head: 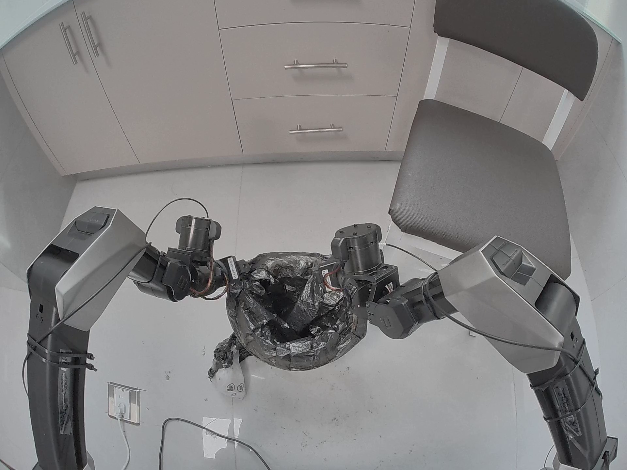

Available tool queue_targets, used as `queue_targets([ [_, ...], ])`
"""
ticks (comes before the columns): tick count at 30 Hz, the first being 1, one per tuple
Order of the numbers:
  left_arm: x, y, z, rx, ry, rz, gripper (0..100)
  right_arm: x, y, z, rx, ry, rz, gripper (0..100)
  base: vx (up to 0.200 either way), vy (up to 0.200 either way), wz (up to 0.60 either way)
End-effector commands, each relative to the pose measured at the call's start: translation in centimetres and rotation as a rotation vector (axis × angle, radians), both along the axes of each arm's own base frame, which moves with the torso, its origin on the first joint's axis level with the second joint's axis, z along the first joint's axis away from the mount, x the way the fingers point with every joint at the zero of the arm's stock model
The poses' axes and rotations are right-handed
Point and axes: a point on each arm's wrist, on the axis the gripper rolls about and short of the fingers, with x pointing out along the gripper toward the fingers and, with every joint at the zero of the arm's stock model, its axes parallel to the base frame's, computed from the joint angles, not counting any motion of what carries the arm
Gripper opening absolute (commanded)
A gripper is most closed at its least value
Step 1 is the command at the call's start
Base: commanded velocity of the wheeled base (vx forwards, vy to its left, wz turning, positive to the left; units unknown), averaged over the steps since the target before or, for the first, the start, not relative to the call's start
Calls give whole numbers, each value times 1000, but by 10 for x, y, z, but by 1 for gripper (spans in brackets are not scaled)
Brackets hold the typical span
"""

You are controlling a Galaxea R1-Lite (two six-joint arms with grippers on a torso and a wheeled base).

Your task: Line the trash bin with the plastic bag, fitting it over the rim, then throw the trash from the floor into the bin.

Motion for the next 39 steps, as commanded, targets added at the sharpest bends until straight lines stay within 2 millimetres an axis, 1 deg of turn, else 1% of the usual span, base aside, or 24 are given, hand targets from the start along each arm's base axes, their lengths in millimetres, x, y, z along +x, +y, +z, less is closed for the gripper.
queue_targets([
  [1,6,0,-9,6,3,8,100,3,-2,-3,1,1,-7,100,0,0,0],
  [5,6,-1,-10,10,20,7,100,5,-5,-2,4,-2,-15,100,0,0,0],
  [9,6,-2,-13,11,33,7,100,3,-5,3,23,0,-19,100,0,0,0],
  [10,4,-1,-12,9,37,11,100,-3,-4,10,40,5,-17,100,0,0,0],
  [12,2,-2,-10,7,38,14,100,-11,-6,15,33,16,-12,100,0,0,0],
  [13,2,-2,-10,7,38,14,100,-11,-6,15,33,16,-12,100,0,0,0],
  [14,-2,-1,-2,9,33,18,100,-16,-9,16,21,31,-10,100,0,0,0],
  [15,-4,-1,0,7,32,15,100,-17,-11,16,18,34,-12,100,0,0,0],
  [16,-8,-3,5,-1,33,18,100,-18,-17,15,11,45,-20,100,0,0,0],
  [18,-12,-6,10,-16,32,22,100,-21,-20,13,7,57,-25,100,0,0,0],
  [19,-15,-8,16,-27,28,24,100,-22,-24,10,1,68,-30,100,0,0,0],
  [24,-27,-9,22,-23,53,21,100,-23,-32,-3,-23,100,-45,100,0,0,0],
  [28,-30,-9,24,-22,55,21,100,-22,-34,-5,-28,106,-48,100,0,0,0],
  [32,-34,-8,27,-21,56,18,100,-23,-38,-14,-43,129,-55,100,0,0,0],
  [39,-37,-18,25,-17,62,-5,100,-19,-46,-23,-58,149,-74,100,0,0,0],
])
